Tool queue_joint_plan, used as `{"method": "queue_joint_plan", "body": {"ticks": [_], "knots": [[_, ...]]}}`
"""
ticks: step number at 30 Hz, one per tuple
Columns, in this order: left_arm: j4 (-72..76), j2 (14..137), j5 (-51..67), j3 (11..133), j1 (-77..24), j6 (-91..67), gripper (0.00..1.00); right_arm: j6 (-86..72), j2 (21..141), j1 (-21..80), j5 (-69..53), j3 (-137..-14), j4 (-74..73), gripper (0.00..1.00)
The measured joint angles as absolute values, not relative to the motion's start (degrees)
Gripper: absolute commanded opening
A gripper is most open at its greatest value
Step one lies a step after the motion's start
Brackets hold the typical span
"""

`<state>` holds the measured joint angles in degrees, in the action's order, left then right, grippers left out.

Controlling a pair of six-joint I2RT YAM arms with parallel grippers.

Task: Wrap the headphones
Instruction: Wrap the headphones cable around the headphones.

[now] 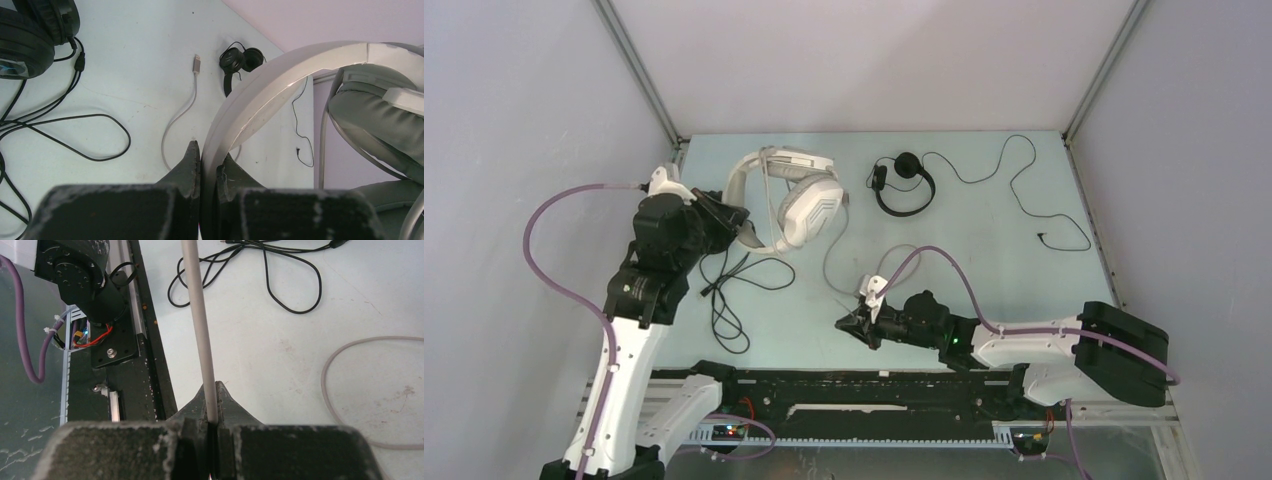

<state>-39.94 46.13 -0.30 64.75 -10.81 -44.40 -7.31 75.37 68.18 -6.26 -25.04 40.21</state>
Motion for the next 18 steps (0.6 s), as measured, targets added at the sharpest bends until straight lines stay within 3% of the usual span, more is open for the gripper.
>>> {"method": "queue_joint_plan", "body": {"ticks": [18], "knots": [[-38.6,48.0,-6.5,64.8,-9.7,-36.9,0.00,-7.4,75.1,68.2,-11.0,-24.4,38.6,0.00]]}}
